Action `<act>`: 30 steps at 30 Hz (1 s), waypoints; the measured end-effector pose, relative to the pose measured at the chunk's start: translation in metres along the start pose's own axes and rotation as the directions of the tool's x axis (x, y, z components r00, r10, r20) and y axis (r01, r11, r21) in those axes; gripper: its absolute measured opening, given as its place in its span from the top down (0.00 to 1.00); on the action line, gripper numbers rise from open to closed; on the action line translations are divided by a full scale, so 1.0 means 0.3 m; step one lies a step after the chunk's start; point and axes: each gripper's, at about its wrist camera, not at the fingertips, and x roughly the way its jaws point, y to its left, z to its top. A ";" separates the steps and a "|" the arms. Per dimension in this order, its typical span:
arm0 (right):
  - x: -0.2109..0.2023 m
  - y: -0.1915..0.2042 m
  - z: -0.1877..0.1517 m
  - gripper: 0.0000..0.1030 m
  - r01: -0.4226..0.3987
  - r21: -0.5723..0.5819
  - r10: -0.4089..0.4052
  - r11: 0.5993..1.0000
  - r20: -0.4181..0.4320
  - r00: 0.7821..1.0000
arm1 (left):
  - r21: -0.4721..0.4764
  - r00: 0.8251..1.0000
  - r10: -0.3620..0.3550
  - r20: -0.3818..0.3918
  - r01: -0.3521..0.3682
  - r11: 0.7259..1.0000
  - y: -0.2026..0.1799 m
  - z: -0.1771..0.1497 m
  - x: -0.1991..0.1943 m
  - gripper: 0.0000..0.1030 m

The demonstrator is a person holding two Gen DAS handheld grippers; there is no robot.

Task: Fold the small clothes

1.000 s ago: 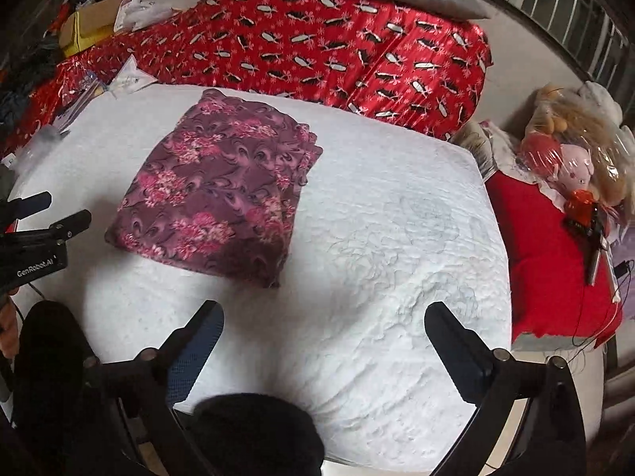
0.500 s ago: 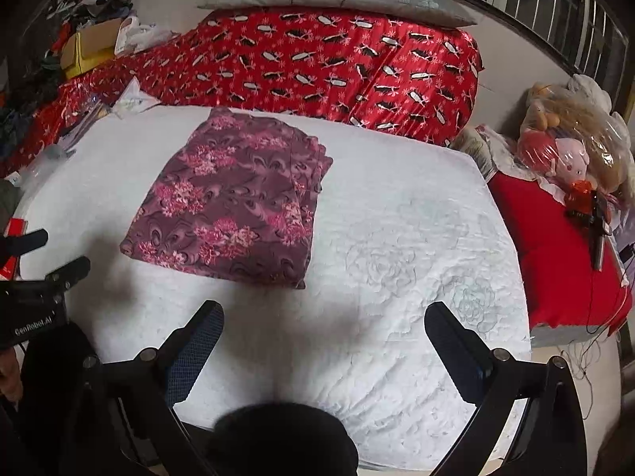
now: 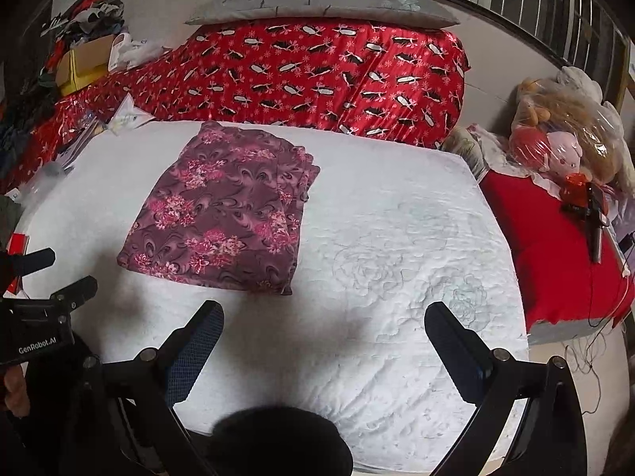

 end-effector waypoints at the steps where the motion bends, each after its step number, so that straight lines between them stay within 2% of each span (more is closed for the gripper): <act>1: 0.000 -0.001 -0.001 0.01 -0.001 0.002 0.001 1.000 0.000 1.000 | -0.001 1.000 -0.001 0.000 0.001 1.000 -0.003 0.000 -0.002 0.19; 15: -0.010 -0.010 -0.018 0.01 -0.027 0.033 0.027 0.999 0.007 1.000 | -0.028 0.999 -0.023 0.028 0.024 0.999 -0.050 -0.007 -0.054 0.19; 30: -0.012 0.009 -0.006 0.01 -0.031 0.015 0.031 0.999 0.007 1.000 | -0.048 0.999 -0.025 0.033 0.026 0.999 -0.061 0.000 -0.067 0.19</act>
